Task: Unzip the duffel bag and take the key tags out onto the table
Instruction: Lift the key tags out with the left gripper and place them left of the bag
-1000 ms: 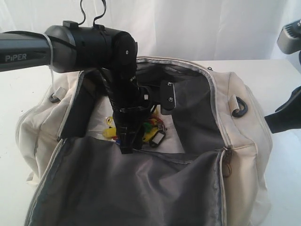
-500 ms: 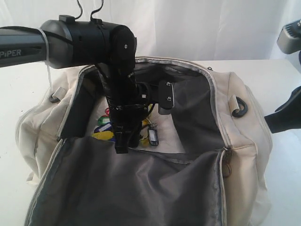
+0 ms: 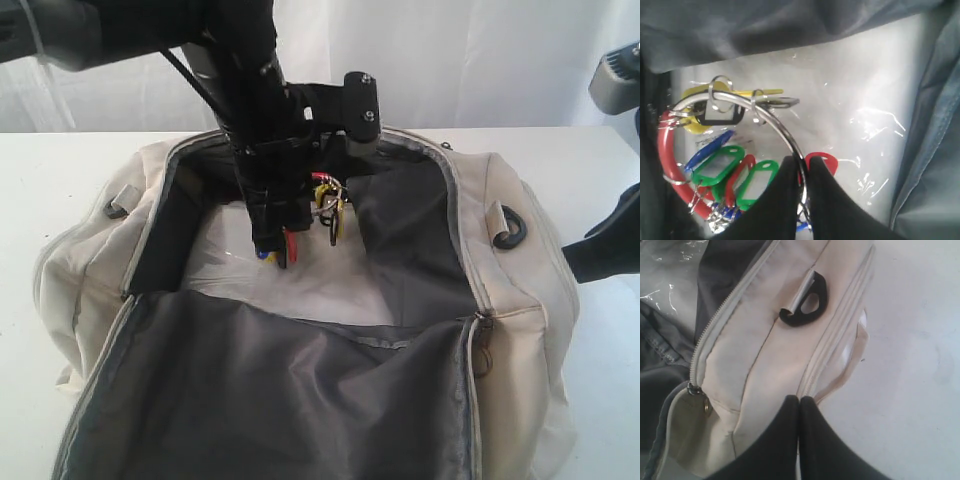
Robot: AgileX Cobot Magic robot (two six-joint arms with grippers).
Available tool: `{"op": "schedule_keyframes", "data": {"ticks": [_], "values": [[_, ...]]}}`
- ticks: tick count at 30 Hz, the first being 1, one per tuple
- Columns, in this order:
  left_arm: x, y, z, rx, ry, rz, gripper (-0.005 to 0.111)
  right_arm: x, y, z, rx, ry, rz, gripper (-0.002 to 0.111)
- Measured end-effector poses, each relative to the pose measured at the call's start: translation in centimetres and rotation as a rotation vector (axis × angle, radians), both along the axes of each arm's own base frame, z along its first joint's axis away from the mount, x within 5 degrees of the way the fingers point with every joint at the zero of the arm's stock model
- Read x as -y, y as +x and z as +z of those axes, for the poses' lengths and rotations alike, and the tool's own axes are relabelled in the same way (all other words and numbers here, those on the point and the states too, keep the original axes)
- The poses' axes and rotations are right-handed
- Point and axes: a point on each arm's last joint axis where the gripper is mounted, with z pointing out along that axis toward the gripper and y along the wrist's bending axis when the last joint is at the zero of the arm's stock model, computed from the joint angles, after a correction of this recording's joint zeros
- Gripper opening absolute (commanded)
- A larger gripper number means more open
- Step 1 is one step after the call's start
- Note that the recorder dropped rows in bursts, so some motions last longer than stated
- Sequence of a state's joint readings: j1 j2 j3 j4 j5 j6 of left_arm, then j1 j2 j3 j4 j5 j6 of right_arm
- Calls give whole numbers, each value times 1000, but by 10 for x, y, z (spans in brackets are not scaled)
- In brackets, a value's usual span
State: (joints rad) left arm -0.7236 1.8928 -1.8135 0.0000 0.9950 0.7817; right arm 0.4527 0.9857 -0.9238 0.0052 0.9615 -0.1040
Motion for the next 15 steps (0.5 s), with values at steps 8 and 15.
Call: {"op": "schedule_keyframes", "data": {"ticks": [8, 15], "values": [[-37, -10, 45, 157, 134, 78, 0, 0, 0, 0, -2, -1, 0, 0], [-92, -6, 81, 221, 129, 245, 0, 0, 0, 0, -4, 1, -3, 0]]}}
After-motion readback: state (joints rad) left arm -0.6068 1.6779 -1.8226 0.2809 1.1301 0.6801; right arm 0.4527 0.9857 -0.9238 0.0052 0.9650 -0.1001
